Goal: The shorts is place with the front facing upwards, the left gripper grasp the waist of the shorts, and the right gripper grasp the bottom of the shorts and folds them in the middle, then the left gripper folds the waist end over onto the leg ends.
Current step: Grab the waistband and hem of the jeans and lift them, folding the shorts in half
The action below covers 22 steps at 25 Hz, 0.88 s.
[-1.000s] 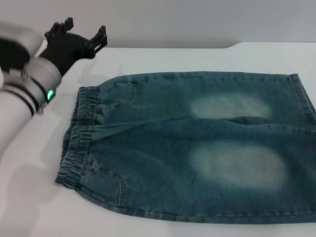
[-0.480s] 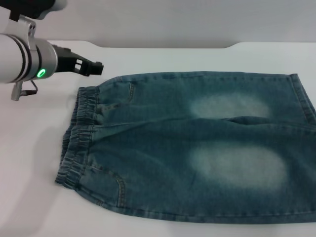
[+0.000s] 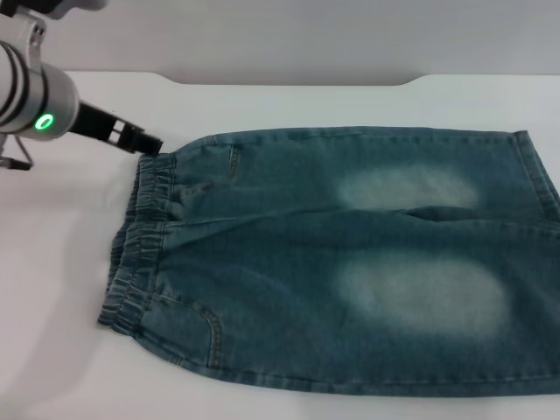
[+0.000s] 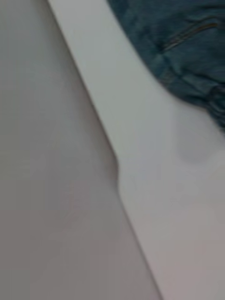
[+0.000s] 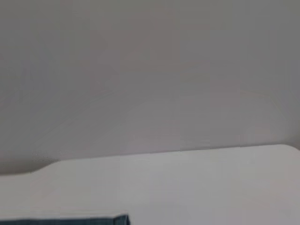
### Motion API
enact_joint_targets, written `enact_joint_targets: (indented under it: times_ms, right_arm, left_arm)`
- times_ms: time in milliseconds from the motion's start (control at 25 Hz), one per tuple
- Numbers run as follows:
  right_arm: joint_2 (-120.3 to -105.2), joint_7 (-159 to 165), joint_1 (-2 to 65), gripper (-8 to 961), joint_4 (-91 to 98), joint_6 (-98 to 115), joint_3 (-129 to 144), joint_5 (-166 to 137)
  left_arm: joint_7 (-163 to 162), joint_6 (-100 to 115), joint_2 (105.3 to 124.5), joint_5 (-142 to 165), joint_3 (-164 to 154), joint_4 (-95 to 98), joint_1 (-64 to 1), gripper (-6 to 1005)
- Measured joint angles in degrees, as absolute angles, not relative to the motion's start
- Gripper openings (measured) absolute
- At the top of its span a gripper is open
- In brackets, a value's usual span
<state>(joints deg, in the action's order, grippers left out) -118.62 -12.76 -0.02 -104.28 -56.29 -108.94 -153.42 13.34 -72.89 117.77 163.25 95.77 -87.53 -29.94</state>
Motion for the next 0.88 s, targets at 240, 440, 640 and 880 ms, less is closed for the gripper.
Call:
enact_joint_targets:
  times_ms: [240,440,640,880]
  right_arm:
    - [-118.99,-12.5,-0.2,688,-114.1,-69.5,-109.3,-161.8]
    - [-119.16,-12.2,-2.5,687,-114.6,-72.3,-108.6,-159.2]
    - [-119.20,-11.1,-4.8,687,-114.4,-70.5,-106.5,-158.0]
    - [-119.18,-10.8,-5.8,687,-113.0,-68.2,-106.1,-159.0]
  left_arm:
    - [13.7,-82.1,117.74,164.5,96.8,-89.1,-31.1,838]
    - [13.3,-88.5,117.88,165.4,96.0,-88.9,-31.7,839]
    - [12.2,-92.7,117.97,165.5,95.3,-88.8,-31.7,839]
    - [9.9,-96.0,118.12,165.3,93.0,-87.9,-31.8,840]
